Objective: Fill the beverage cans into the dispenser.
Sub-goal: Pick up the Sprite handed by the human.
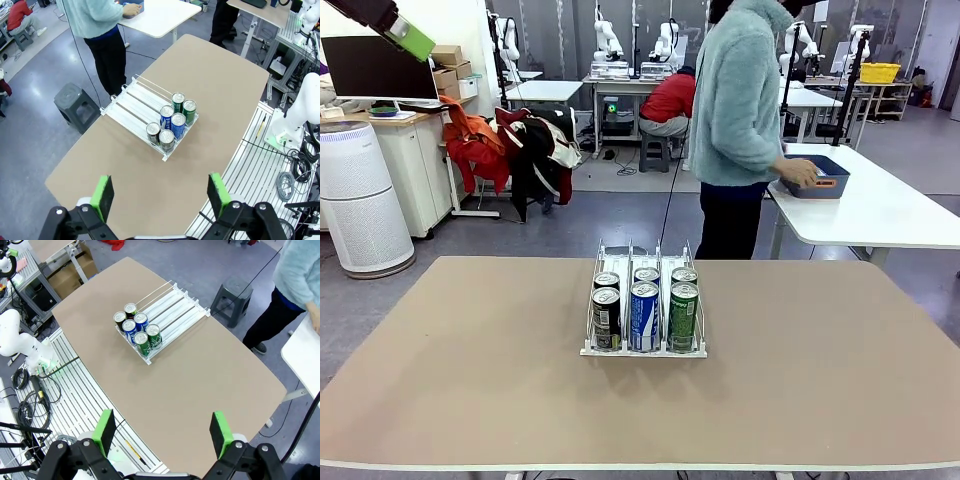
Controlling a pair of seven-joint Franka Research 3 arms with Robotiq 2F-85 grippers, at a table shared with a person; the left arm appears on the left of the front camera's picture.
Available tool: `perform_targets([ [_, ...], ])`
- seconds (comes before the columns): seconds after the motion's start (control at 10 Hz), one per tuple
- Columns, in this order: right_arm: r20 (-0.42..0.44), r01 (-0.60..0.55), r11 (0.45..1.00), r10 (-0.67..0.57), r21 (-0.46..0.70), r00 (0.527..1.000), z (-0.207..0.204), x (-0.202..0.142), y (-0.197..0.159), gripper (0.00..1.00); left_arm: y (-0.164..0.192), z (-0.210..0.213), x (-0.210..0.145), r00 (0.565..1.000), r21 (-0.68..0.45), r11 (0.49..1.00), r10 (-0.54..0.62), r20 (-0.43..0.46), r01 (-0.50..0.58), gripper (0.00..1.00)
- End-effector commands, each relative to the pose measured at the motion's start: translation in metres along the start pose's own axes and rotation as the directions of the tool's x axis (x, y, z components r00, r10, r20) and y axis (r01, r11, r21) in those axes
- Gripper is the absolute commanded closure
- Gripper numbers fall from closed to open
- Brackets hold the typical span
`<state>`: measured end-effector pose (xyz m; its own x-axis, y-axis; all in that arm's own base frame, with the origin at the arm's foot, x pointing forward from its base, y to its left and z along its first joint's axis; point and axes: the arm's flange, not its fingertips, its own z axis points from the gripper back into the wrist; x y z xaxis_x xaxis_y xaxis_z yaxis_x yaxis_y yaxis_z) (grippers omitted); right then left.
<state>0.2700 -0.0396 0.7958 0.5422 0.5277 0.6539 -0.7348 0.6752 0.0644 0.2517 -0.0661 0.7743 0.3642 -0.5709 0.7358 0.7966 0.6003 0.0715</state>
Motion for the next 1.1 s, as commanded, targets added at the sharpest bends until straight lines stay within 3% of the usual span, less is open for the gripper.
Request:
perform_targets([
  [0.0,-0.002,0.000,1.000,0.000,0.002,1.000,-0.0009,0.0009,0.0010,0.00,0.0006,-0.0019,-0.0022,1.000,0.004,1.000,-0.008,-0.005,0.008,0.00],
  [1.0,-0.002,0.000,1.000,0.000,0.002,1.000,-0.0009,0.0009,0.0010,0.00,0.0006,-0.0019,-0.0022,1.000,0.004,1.000,-0.008,-0.005,0.008,0.00],
])
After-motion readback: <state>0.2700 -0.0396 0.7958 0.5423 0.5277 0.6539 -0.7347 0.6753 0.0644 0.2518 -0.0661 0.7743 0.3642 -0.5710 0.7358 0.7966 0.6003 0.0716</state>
